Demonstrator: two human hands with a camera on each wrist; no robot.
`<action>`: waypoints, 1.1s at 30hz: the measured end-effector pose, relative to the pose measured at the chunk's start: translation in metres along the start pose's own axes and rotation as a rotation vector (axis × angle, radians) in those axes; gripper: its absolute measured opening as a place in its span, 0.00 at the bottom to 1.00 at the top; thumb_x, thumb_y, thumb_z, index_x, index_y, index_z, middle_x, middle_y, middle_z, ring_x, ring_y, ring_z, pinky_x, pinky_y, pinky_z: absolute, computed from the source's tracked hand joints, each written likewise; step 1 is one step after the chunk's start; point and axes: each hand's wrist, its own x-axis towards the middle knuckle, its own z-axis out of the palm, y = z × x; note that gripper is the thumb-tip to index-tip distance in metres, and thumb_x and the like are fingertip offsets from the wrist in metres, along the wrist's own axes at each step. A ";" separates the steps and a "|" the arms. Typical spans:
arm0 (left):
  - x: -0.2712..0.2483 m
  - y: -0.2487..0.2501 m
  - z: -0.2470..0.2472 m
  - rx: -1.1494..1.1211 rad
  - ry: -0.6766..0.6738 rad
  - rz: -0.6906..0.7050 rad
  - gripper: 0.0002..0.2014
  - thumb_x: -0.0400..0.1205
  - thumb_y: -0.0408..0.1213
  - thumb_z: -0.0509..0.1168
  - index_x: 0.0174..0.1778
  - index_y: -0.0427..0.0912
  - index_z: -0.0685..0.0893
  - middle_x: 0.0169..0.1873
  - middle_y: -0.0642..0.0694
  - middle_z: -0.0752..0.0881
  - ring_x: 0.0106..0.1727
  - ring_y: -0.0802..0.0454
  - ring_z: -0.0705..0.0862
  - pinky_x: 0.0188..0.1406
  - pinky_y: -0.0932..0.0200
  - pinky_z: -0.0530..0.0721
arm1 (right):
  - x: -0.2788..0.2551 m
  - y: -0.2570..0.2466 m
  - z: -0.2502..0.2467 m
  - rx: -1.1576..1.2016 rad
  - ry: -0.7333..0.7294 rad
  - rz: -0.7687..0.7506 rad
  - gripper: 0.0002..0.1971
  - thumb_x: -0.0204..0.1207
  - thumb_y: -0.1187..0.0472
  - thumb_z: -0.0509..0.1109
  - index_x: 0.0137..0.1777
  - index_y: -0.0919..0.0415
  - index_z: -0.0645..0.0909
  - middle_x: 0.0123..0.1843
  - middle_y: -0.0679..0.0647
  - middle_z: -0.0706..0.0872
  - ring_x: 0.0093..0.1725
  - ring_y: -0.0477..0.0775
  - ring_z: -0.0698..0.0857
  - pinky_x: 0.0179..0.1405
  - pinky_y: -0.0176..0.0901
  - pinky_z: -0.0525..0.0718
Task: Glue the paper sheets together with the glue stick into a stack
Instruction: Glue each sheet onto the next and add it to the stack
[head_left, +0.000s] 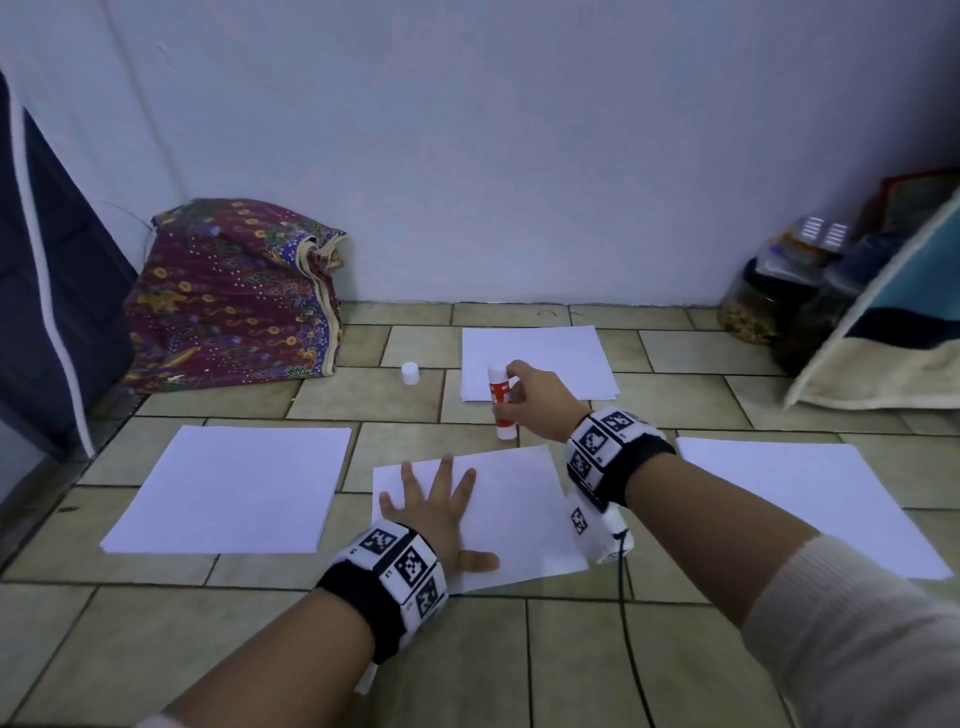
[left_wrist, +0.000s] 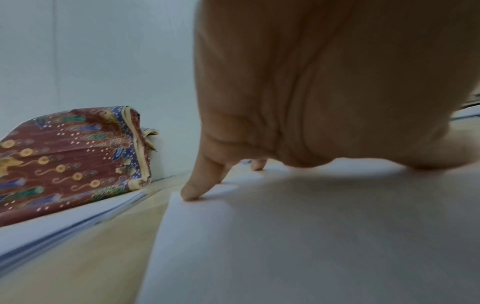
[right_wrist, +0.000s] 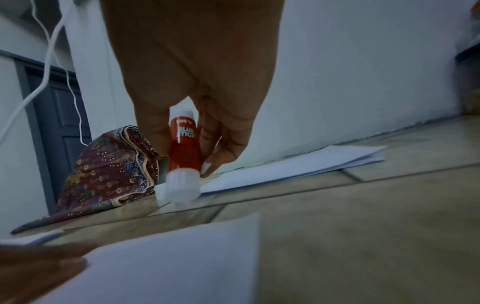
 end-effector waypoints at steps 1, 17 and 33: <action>-0.002 0.003 -0.006 0.020 -0.003 0.000 0.54 0.73 0.71 0.61 0.84 0.55 0.34 0.83 0.48 0.32 0.81 0.27 0.35 0.76 0.24 0.51 | -0.006 0.006 -0.005 0.000 -0.010 0.012 0.16 0.77 0.62 0.71 0.62 0.62 0.72 0.43 0.53 0.79 0.43 0.53 0.77 0.34 0.34 0.71; 0.006 0.032 -0.041 0.210 0.098 0.247 0.52 0.69 0.61 0.75 0.78 0.33 0.61 0.81 0.42 0.52 0.79 0.42 0.58 0.73 0.38 0.70 | -0.047 0.036 -0.039 -0.041 0.150 0.057 0.12 0.64 0.62 0.83 0.45 0.60 0.85 0.45 0.52 0.83 0.45 0.50 0.78 0.38 0.36 0.75; 0.017 0.037 -0.051 0.253 0.026 0.321 0.56 0.69 0.59 0.76 0.85 0.45 0.50 0.84 0.50 0.51 0.78 0.44 0.57 0.71 0.44 0.73 | -0.038 0.019 -0.021 -0.077 0.144 0.005 0.11 0.67 0.70 0.76 0.49 0.62 0.82 0.43 0.55 0.81 0.42 0.53 0.76 0.29 0.32 0.70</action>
